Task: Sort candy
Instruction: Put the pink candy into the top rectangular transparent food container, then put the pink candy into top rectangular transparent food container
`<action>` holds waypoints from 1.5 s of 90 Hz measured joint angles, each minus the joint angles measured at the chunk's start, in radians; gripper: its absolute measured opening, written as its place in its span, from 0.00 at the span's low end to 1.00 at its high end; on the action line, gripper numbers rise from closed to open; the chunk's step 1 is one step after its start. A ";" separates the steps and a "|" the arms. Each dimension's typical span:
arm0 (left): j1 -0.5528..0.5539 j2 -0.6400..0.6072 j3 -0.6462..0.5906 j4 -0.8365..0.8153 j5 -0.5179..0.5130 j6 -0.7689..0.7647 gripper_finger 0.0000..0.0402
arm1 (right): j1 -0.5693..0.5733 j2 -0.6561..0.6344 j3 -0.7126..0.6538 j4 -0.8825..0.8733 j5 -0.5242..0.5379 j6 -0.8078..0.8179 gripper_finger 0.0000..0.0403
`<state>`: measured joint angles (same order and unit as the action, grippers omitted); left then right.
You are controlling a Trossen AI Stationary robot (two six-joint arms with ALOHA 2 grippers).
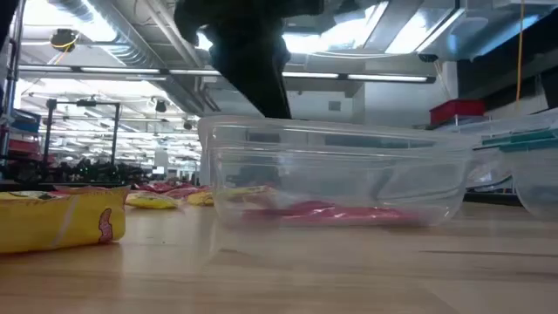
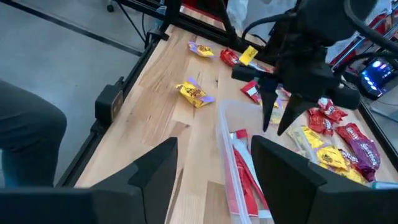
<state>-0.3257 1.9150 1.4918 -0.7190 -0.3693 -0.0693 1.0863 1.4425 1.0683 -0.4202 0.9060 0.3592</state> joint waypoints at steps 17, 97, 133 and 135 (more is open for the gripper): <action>-0.055 -0.019 0.136 -0.244 -0.202 -0.199 0.25 | 0.000 0.000 0.000 -0.003 0.000 0.001 0.48; -0.010 -0.049 -0.244 -0.686 0.262 -0.143 0.25 | -0.001 0.000 0.000 -0.001 0.001 -0.027 0.48; 0.086 -0.049 -0.371 -0.460 0.319 0.079 0.25 | -0.002 0.000 0.000 0.000 0.000 -0.026 0.48; 0.086 -0.049 -0.375 -0.453 0.321 0.080 0.25 | -0.002 0.000 0.000 0.000 0.000 -0.025 0.48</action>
<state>-0.2394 1.8664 1.1168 -1.1717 -0.0483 0.0105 1.0840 1.4425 1.0684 -0.4197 0.9062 0.3341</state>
